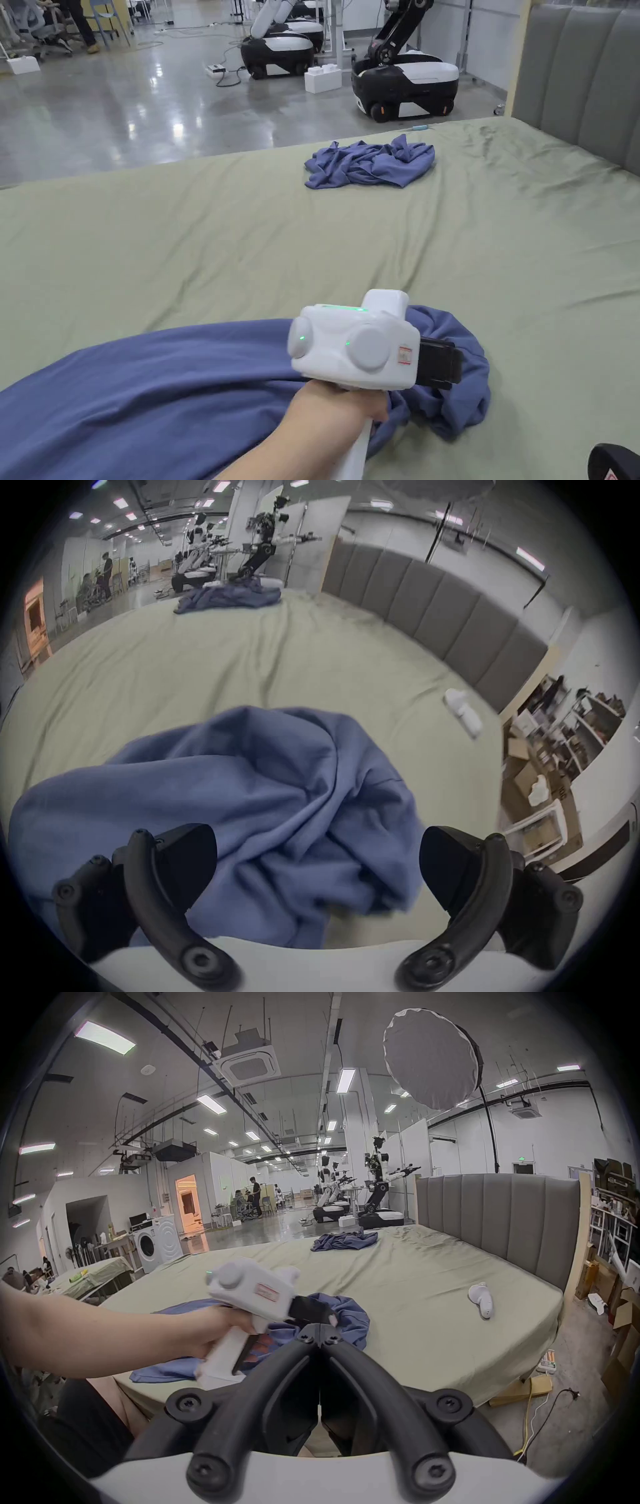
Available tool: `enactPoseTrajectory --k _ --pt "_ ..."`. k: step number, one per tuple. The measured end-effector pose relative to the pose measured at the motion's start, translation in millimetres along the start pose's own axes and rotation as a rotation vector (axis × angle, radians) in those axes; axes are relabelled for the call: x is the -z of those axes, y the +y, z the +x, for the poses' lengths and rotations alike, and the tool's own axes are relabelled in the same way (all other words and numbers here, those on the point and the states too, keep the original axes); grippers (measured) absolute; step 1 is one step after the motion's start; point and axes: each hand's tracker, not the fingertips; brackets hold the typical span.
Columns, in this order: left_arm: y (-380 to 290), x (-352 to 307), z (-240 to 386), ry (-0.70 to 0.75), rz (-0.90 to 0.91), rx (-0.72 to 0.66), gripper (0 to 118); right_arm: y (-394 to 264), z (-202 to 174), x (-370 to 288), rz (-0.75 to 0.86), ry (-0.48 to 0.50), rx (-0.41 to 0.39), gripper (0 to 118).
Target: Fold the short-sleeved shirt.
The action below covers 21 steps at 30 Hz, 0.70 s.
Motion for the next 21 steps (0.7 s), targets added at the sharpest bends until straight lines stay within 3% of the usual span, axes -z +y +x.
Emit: enactPoseTrajectory --k 5,8,10,12,14,21 --pt "-24.7 -122.5 -33.5 0.134 0.204 0.058 118 5.4 -16.6 23.1 0.007 0.059 -0.027 2" --pt "-68.7 -222.2 -57.3 0.302 0.49 0.107 97 9.0 -32.0 38.6 0.02 0.096 -0.072 2" --pt "-102.3 -278.5 -72.7 0.445 0.567 0.089 54 10.3 -39.6 49.2 0.028 0.122 -0.087 2" --pt "-137.6 -323.1 -93.5 0.579 0.581 0.056 0 9.6 -47.0 62.1 0.029 0.132 -0.11 2" --pt "-169.1 -352.5 -117.3 0.702 0.58 -0.053 0 8.9 -52.9 76.4 0.016 0.133 -0.132 2" --pt "-235.0 -364.9 -216.3 0.705 0.426 -0.331 0 6.9 -67.8 114.5 -0.02 0.14 -0.177 2"
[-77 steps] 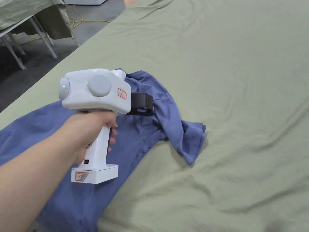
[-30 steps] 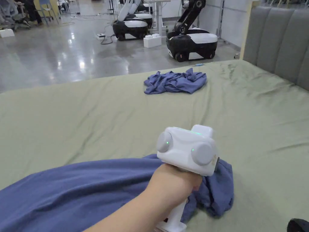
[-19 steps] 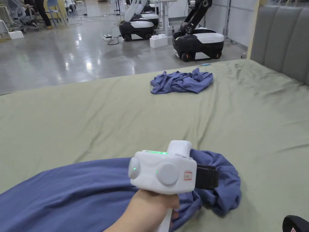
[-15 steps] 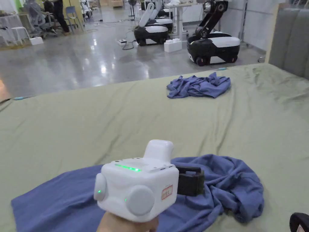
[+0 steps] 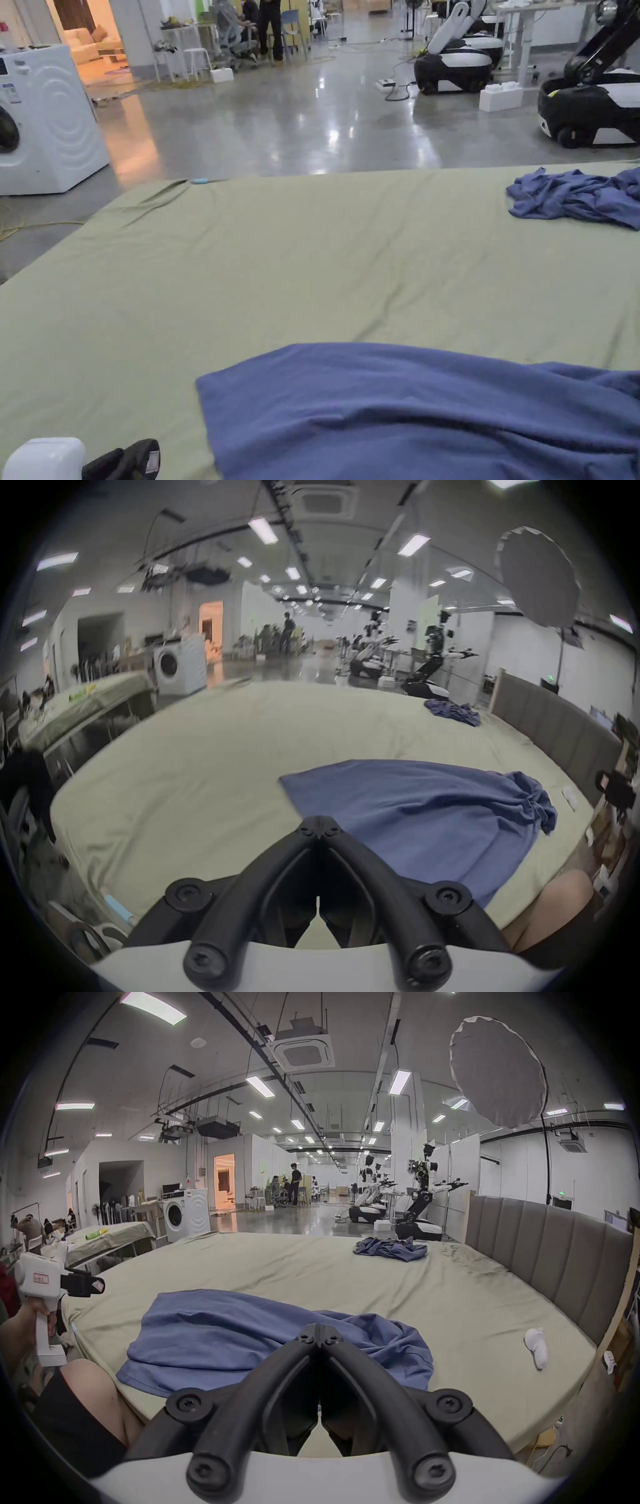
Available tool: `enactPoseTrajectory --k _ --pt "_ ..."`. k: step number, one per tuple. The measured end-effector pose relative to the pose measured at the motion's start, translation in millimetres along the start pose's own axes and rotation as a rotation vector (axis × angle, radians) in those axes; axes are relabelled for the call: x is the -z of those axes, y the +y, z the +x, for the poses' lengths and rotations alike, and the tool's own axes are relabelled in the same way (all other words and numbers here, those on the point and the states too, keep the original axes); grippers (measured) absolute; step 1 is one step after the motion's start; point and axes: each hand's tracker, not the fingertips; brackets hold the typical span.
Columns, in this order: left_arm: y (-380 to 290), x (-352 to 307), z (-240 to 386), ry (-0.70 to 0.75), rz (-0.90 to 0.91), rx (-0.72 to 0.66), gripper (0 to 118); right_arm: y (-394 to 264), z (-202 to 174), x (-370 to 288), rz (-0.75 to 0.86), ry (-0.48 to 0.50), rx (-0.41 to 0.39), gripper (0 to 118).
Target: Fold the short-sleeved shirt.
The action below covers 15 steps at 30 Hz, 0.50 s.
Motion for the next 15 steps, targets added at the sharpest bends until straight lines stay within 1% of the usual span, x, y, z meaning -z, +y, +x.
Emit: enactPoseTrajectory --k 1,3,4,5,6,7,8,10,11,13,15 --pt "3.6 14.0 -5.8 -0.009 -0.004 -0.015 0 0.0 1.0 3.9 -0.011 0.006 0.005 2" --pt "20.0 48.1 -17.1 0.024 -0.036 -0.022 2 -1.8 3.9 12.7 -0.046 0.014 0.049 2" --pt "27.3 63.9 -22.9 0.023 -0.024 -0.031 17 -3.2 5.3 16.6 -0.06 0.022 0.063 2" --pt "37.7 86.2 -29.0 0.005 -0.043 -0.032 43 -4.8 6.5 21.5 -0.075 0.027 0.066 2" --pt "48.8 111.5 -31.3 -0.008 -0.096 -0.024 87 -6.0 6.4 26.6 -0.094 0.015 0.057 2" --pt "56.8 134.2 -31.9 -0.005 -0.17 -0.019 110 -6.7 6.1 30.2 -0.108 0.002 0.041 2" --pt "64.7 159.0 -31.0 -0.015 -0.253 0.004 117 -7.3 5.5 33.5 -0.115 -0.007 0.028 2" --pt "72.4 192.8 -26.9 -0.016 -0.222 0.024 116 -7.5 5.7 37.5 -0.119 -0.011 0.027 2" --pt "73.8 213.0 -23.1 0.011 -0.253 0.071 116 -7.5 6.1 39.2 -0.121 -0.013 0.033 2" --pt "70.0 247.7 -18.7 0.073 -0.364 0.109 116 -7.3 6.7 41.4 -0.122 -0.018 0.054 2" --pt "55.9 266.3 -18.0 0.096 -0.481 0.073 116 -7.9 7.6 41.3 -0.121 -0.021 0.063 2"
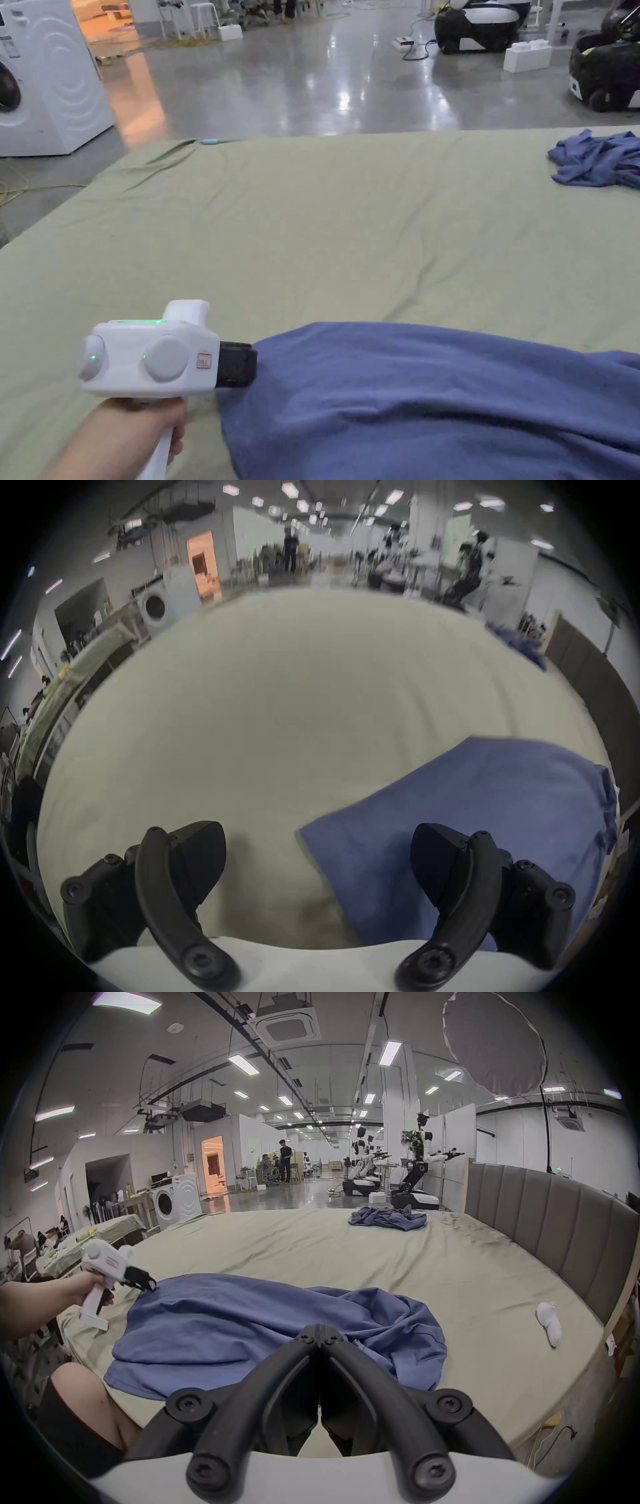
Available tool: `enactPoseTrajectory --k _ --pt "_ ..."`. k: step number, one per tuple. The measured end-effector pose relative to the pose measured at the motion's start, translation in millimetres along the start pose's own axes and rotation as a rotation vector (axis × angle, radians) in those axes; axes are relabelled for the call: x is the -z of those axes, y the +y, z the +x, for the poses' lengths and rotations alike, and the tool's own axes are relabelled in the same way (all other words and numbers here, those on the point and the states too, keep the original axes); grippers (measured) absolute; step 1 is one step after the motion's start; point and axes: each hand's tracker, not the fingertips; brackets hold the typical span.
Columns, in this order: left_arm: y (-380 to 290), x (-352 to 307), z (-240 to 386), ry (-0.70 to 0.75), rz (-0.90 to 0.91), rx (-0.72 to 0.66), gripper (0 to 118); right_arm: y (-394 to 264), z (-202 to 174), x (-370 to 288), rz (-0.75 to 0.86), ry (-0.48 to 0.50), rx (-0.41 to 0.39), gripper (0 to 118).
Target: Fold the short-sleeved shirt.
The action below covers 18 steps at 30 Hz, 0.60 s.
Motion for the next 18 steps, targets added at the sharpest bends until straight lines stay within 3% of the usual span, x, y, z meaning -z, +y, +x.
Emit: enactPoseTrajectory --k 2,3,4,5,7,9,12,16,17,18 --pt "-6.4 -3.1 5.0 0.007 0.05 0.0 112 -1.3 0.3 1.3 -0.003 -0.001 -0.009 2" --pt "-11.1 -13.2 5.4 0.009 0.09 0.007 79 -2.7 1.0 2.7 -0.01 -0.004 -0.017 2" --pt "-14.3 -21.6 8.6 -0.012 0.145 0.009 29 -4.8 2.7 3.1 -0.016 -0.004 -0.022 2" --pt "-18.0 -29.5 14.8 -0.03 0.197 0.019 1 -6.4 4.2 4.3 -0.022 -0.004 -0.025 2" --pt "-26.5 -38.6 29.8 -0.012 0.192 0.067 1 -8.8 7.2 6.8 -0.036 -0.005 -0.024 2" --pt "-34.2 -41.8 46.5 -0.158 0.133 0.139 1 -12.6 11.2 7.2 -0.039 -0.004 -0.021 2" --pt "-44.0 -66.2 60.0 -0.145 0.258 0.205 1 -18.5 22.4 11.5 -0.043 -0.013 -0.023 2" --pt "-44.3 -104.8 55.9 -0.258 0.345 0.139 1 -21.5 50.3 35.8 -0.148 -0.111 -0.104 3" --pt "-43.6 -113.3 54.1 -0.265 0.372 0.135 1 -24.2 62.4 46.0 -0.19 -0.106 -0.11 11" --pt "-42.0 -119.7 51.6 -0.269 0.37 0.135 1 -27.0 72.8 56.8 -0.233 -0.142 -0.106 55"
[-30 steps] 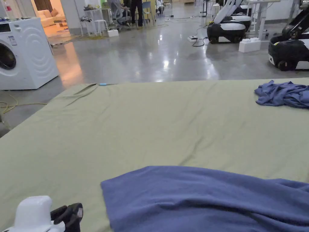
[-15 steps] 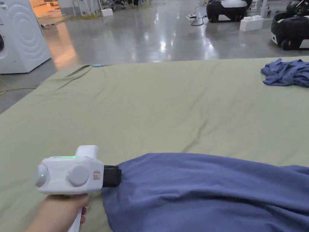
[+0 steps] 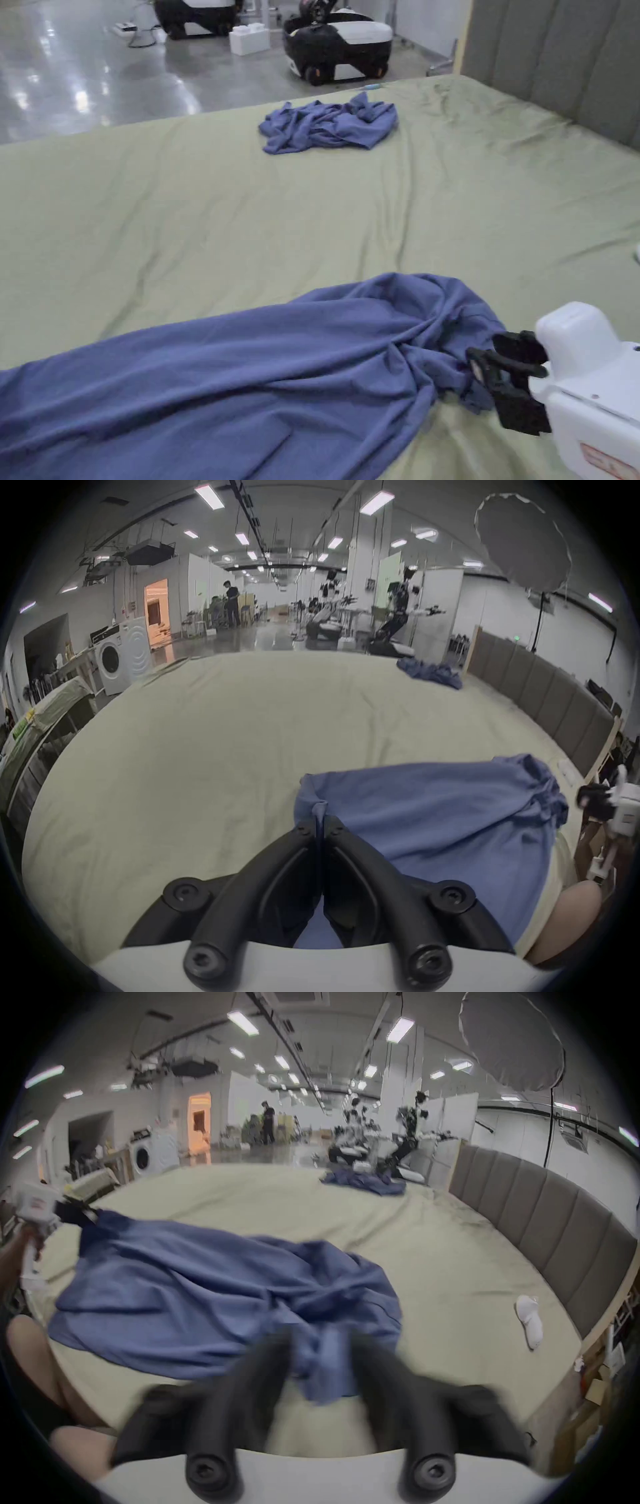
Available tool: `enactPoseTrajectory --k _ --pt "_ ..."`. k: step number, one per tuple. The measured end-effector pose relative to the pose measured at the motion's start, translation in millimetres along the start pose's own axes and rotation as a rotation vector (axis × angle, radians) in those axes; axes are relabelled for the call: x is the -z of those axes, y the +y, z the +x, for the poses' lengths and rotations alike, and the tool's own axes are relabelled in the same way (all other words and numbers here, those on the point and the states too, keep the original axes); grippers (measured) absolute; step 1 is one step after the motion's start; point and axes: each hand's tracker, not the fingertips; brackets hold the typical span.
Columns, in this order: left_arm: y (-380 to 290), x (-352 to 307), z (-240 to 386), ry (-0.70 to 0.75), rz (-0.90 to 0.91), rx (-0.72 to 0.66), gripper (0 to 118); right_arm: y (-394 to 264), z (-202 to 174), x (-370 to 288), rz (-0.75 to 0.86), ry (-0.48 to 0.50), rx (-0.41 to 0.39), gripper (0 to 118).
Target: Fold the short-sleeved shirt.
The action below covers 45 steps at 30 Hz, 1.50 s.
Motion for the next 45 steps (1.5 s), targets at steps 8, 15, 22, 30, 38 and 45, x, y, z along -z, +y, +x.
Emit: enactPoseTrajectory --k 8,15,22,30,38,45 --pt "16.2 -22.5 6.4 0.03 0.018 -0.026 1 -15.1 35.2 67.5 -0.248 0.033 0.137 88" --pt "25.0 -45.8 10.0 0.035 0.053 -0.035 1 2.4 29.2 25.1 -0.082 0.076 0.138 10" --pt "73.0 -121.2 -10.4 -0.011 0.16 -0.128 1 54.4 39.4 -64.1 0.086 0.086 0.104 10" --pt "128.4 -204.7 -54.4 0.086 0.344 -0.198 1 135.2 83.7 -157.1 0.259 -0.012 0.077 10" --pt "180.7 -210.6 -80.4 0.098 0.379 -0.246 1 227.1 106.1 -166.6 0.361 -0.07 0.043 10" --pt "253.6 -153.1 -55.3 0.356 0.488 -0.052 1 333.2 89.8 -107.4 0.52 -0.179 0.056 10"
